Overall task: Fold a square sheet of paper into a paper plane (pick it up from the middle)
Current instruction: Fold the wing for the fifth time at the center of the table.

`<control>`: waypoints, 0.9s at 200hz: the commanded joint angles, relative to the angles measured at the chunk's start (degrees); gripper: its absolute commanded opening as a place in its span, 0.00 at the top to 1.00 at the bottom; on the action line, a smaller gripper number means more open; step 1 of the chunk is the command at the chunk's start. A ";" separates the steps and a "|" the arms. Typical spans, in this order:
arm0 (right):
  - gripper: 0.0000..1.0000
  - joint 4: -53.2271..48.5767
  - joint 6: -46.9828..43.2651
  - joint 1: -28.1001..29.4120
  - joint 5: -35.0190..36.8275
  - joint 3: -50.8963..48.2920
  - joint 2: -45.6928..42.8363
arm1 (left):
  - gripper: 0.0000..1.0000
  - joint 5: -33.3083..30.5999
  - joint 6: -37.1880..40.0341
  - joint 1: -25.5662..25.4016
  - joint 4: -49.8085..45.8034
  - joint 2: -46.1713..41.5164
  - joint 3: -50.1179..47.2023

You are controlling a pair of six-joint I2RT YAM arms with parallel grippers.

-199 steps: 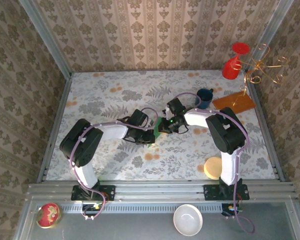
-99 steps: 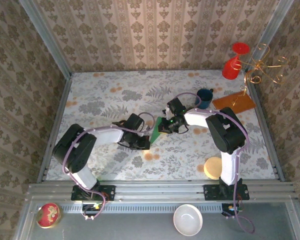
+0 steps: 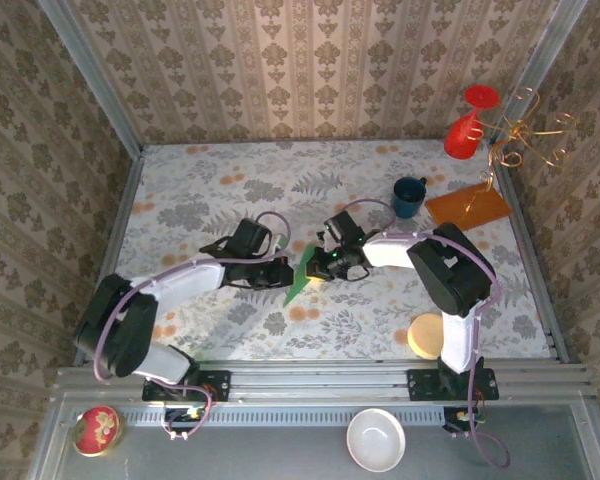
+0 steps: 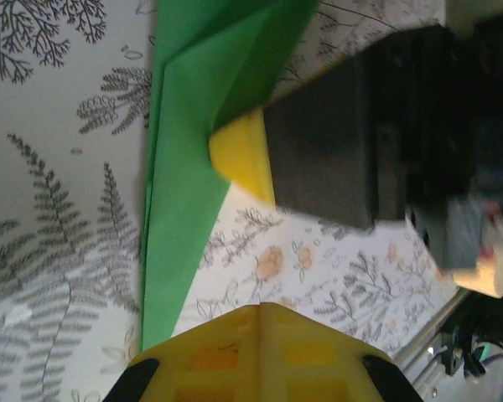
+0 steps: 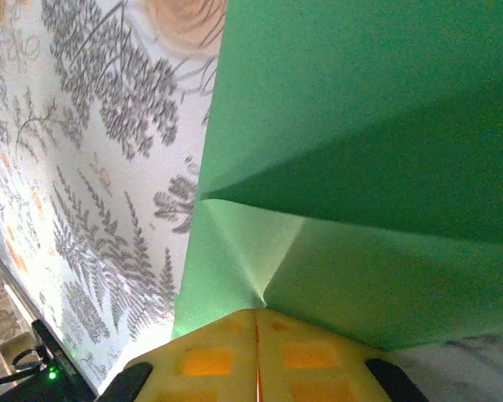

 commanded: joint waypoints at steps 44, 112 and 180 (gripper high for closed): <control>0.89 -3.77 2.94 0.59 1.75 -1.29 0.49 | 1.00 1.22 -5.29 -1.21 5.30 11.60 2.01; 0.85 -9.22 -2.47 -0.32 6.89 4.66 -4.32 | 1.00 -4.18 -5.32 -0.82 -0.16 13.13 -0.19; 0.86 -11.24 -6.09 -0.64 9.50 7.40 -0.66 | 1.00 -4.18 -4.83 -0.90 -1.12 13.53 0.20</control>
